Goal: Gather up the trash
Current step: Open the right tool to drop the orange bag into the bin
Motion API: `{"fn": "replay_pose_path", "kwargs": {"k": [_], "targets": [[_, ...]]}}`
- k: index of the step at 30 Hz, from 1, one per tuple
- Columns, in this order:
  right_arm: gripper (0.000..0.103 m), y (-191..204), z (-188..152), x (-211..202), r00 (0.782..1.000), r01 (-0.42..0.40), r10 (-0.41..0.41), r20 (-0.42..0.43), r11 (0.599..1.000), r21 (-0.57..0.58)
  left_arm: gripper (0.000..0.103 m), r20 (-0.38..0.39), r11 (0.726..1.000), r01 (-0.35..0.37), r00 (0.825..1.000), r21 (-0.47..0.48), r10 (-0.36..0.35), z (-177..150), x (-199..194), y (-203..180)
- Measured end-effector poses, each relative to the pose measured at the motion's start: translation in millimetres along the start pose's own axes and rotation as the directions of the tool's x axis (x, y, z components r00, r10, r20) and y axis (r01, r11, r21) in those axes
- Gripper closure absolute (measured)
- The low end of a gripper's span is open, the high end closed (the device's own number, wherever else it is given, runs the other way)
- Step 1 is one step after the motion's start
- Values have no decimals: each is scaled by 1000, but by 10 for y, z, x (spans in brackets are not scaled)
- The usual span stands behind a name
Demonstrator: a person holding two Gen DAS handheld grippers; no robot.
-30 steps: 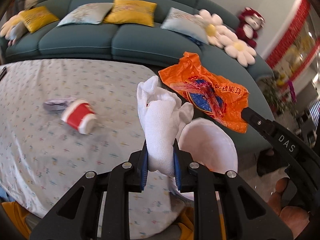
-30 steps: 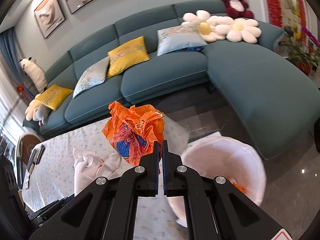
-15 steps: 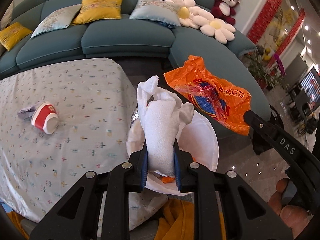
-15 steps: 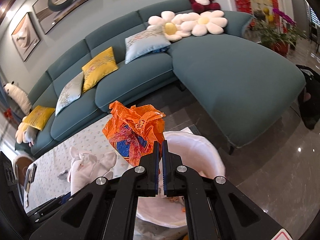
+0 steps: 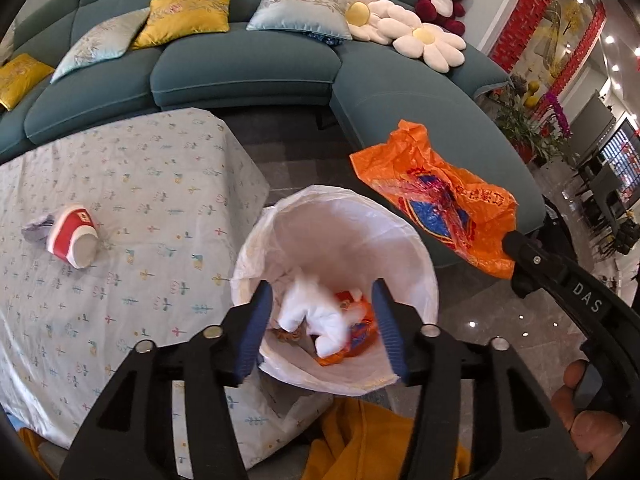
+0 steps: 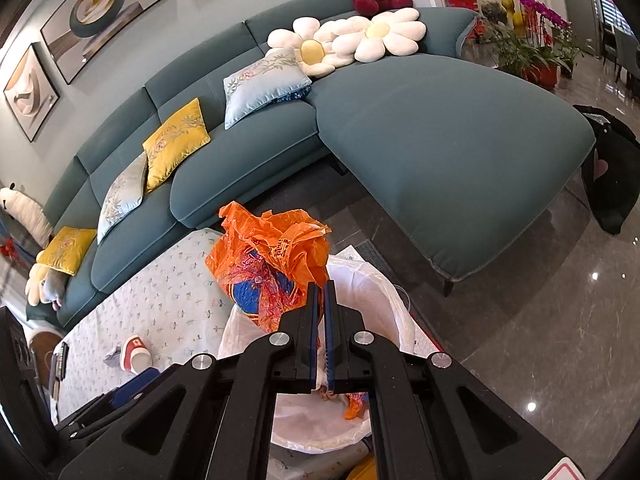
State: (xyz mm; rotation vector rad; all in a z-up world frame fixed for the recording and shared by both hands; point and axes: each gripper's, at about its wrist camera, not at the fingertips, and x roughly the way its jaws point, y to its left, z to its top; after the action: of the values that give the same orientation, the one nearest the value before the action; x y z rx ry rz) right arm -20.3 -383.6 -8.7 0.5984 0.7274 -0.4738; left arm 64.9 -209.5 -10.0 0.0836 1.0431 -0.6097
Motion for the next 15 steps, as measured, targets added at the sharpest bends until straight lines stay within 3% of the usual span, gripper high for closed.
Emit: {"fn": "replay_pose_path", "kwargs": {"k": [15], "targets": [[100,115,-58,102,999,-26,25,-31,1000,-13,51,3,1000,-22,1000,-15,22,12,-18,98]]}}
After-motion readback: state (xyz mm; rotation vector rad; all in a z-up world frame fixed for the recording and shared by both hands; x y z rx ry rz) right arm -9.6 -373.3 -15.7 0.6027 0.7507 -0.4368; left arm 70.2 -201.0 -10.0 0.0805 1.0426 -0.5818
